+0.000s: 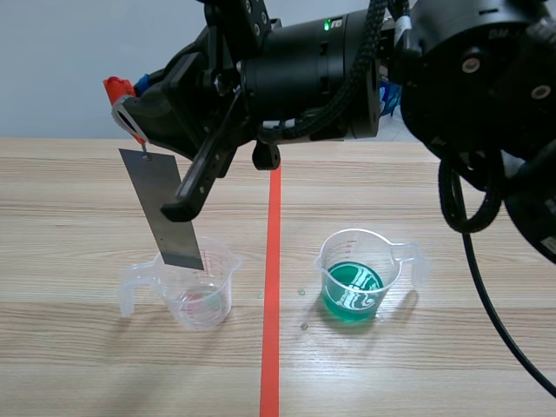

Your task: Do the redox reaction experiment

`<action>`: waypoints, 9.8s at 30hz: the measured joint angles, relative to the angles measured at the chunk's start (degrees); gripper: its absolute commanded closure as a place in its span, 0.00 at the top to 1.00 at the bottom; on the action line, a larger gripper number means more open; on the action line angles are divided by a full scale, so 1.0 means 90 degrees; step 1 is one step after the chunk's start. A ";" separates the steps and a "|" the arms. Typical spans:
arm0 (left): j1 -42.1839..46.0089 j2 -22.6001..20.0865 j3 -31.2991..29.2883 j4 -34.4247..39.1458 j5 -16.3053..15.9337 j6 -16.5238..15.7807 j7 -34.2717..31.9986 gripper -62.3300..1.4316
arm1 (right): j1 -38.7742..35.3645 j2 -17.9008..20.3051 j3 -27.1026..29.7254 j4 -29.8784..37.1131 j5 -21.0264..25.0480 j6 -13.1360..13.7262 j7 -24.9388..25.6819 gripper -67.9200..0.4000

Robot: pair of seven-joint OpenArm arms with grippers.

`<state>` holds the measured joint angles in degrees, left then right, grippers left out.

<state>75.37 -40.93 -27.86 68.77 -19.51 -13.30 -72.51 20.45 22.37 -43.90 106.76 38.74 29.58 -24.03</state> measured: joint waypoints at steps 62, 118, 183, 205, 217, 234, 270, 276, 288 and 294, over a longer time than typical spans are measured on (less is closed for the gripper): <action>0.0000 0.0000 0.0000 0.0000 0.0000 0.0000 0.0000 1.00 | 0.0000 0.0000 0.0000 0.0000 -0.0002 0.0000 0.0017 0.02; 0.0000 0.0000 0.0000 0.0000 0.0000 0.0000 0.0000 1.00 | -0.0005 -0.0527 -0.0619 -0.2140 -0.1477 0.0022 0.1586 0.02; 0.0000 0.0000 0.0000 0.0002 0.0005 -0.0022 0.0000 1.00 | -0.0017 -0.0527 -0.0721 -0.2380 -0.2523 0.1416 0.1838 1.00; 0.0000 0.0000 0.0000 0.0002 0.0005 -0.0022 0.0000 1.00 | -0.0017 -0.0527 -0.0721 -0.2380 -0.2523 0.1416 0.1838 1.00; 0.0000 0.0000 0.0000 0.0002 0.0005 -0.0022 0.0000 1.00 | -0.0017 -0.0527 -0.0721 -0.2380 -0.2523 0.1416 0.1838 1.00; 0.0000 0.0000 0.0000 0.0002 0.0005 -0.0022 0.0000 1.00 | -0.0017 -0.0527 -0.0721 -0.2380 -0.2523 0.1416 0.1838 1.00; 0.0000 0.0000 0.0000 0.0002 0.0005 -0.0022 0.0000 1.00 | -0.0017 -0.0527 -0.0721 -0.2380 -0.2523 0.1413 0.1909 1.00; 0.0000 0.0000 0.0000 0.0002 0.0005 -0.0022 0.0000 1.00 | -0.0017 -0.0527 -0.0721 -0.2380 -0.2523 0.1413 0.1909 1.00; 0.0000 0.0000 0.0000 0.0002 0.0005 -0.0022 0.0000 1.00 | -0.0017 -0.0527 -0.0721 -0.2380 -0.2523 0.1413 0.1909 1.00; 0.0000 0.0000 0.0000 0.0002 0.0005 -0.0022 0.0000 1.00 | -0.0017 -0.0527 -0.0721 -0.2380 -0.2523 0.1413 0.1909 1.00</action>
<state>75.37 -40.93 -27.86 68.79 -19.46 -13.50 -72.51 20.29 17.63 -50.39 85.34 16.03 42.30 -6.85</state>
